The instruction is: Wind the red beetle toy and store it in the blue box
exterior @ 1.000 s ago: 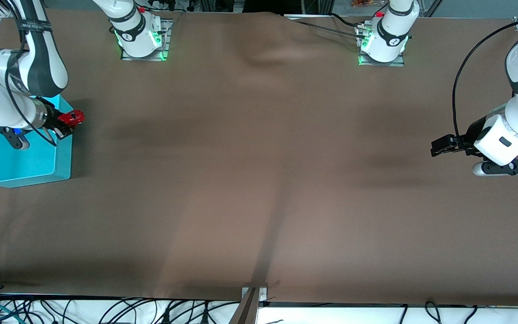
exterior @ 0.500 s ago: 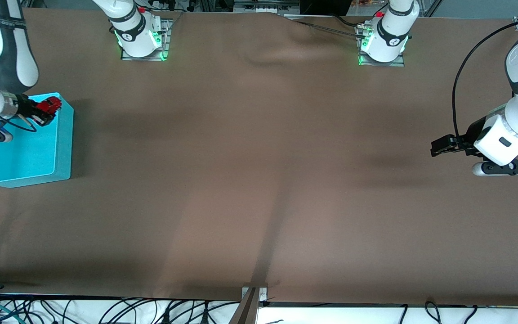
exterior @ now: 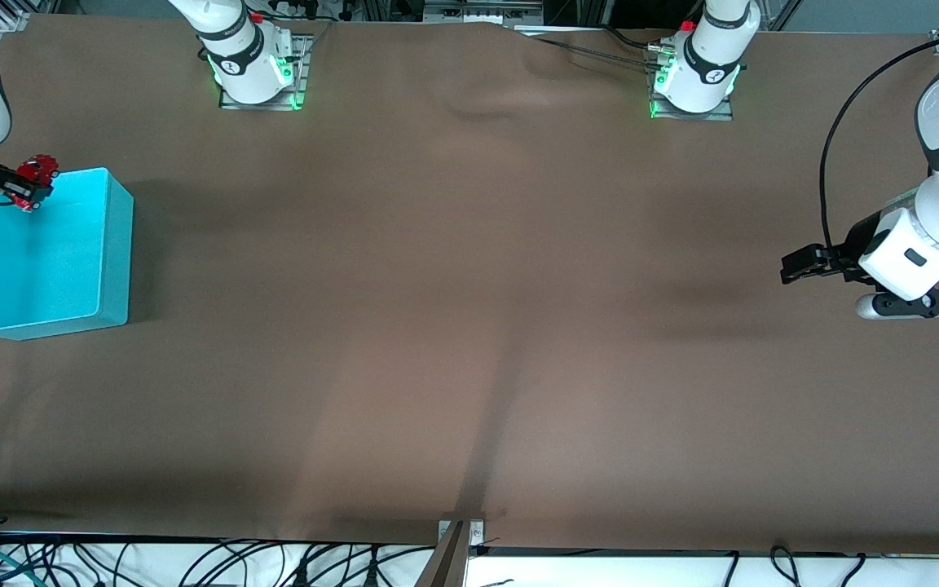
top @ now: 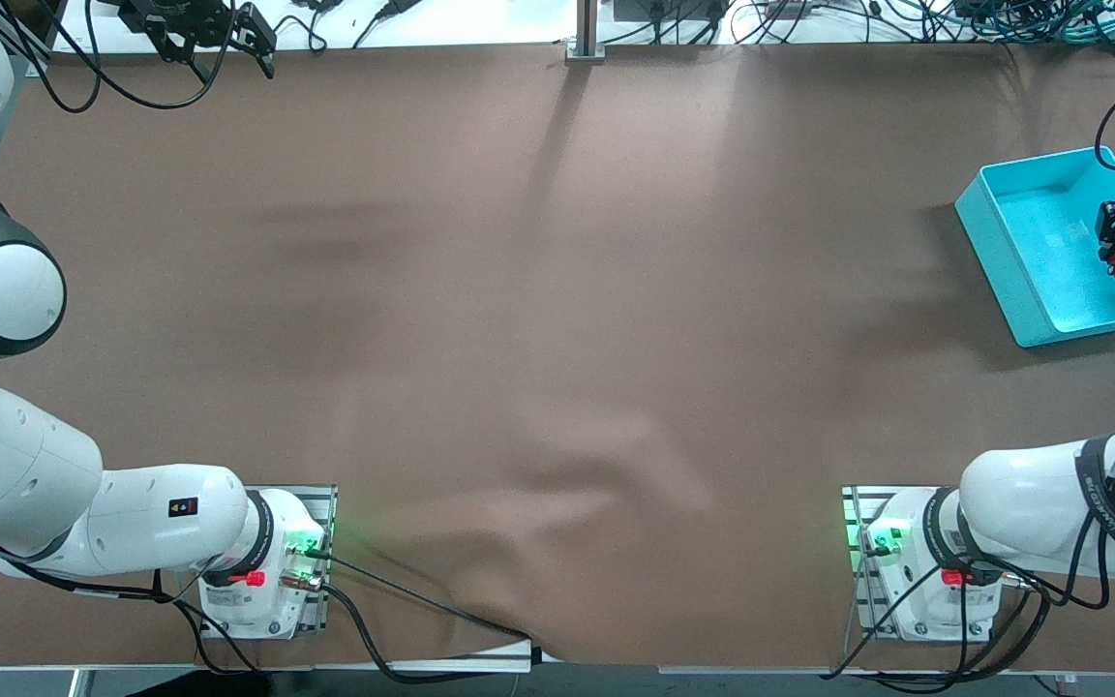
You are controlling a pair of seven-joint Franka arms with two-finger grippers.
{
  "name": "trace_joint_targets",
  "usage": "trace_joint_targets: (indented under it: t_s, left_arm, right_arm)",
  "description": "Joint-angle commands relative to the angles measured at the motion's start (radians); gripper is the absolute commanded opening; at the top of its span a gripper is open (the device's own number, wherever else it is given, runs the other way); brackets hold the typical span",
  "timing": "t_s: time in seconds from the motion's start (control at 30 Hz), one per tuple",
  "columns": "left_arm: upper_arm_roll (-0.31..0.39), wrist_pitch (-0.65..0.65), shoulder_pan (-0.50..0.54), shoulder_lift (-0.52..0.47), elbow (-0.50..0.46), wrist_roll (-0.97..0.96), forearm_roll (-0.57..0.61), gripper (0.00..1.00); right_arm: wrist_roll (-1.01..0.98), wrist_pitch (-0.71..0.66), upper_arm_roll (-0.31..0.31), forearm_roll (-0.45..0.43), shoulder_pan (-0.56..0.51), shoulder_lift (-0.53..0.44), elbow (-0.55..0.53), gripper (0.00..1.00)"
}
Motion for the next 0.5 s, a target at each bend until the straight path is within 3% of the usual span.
trace_joint_targets:
  t_s: [0.0, 0.37, 0.47]
  left_arm:
    - [0.001, -0.004, 0.000, 0.011, 0.025, 0.026, -0.022, 1.00]
    - [0.001, -0.004, 0.000, 0.009, 0.025, 0.026, -0.022, 1.00]
    - [0.001, -0.004, 0.000, 0.012, 0.025, 0.026, -0.022, 1.00]
  right_arm:
    - [-0.099, 0.029, 0.010, -0.005, -0.019, 0.031, 0.023, 0.00]
    - [-0.132, 0.107, 0.040, 0.003, -0.026, 0.116, 0.065, 0.00]
    - [-0.132, 0.124, 0.071, 0.043, -0.037, 0.142, 0.088, 0.00]
